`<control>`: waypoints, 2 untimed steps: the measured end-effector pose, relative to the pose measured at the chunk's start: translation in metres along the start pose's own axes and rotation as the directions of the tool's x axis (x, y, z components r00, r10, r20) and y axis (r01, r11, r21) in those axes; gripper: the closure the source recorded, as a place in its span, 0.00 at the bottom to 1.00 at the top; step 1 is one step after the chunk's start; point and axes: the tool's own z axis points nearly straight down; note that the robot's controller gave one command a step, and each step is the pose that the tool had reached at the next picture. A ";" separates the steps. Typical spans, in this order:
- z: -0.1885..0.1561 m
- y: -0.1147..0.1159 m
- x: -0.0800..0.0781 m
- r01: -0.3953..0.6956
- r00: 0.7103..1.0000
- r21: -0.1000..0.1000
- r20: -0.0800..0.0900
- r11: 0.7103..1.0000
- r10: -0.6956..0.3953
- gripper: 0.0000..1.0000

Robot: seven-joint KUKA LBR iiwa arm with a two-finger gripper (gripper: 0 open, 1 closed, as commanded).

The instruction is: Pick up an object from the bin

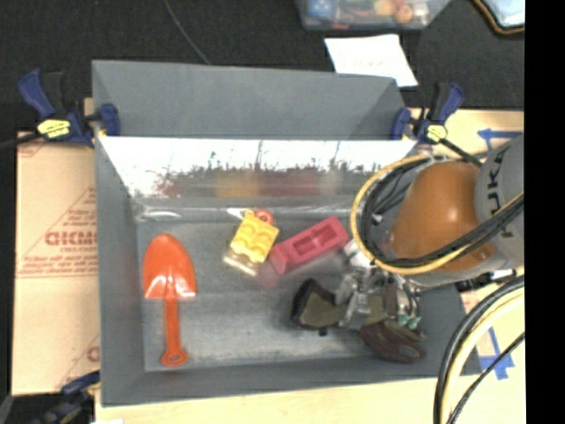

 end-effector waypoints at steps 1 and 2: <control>-0.015 0.000 -0.001 0.002 1.000 0.000 0.005 1.000 -0.002 1.00; -0.027 0.000 -0.001 0.004 1.000 -0.001 0.002 1.000 -0.004 1.00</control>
Offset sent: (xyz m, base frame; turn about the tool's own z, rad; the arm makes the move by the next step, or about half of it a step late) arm 0.0012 -0.0002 0.0434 -0.0016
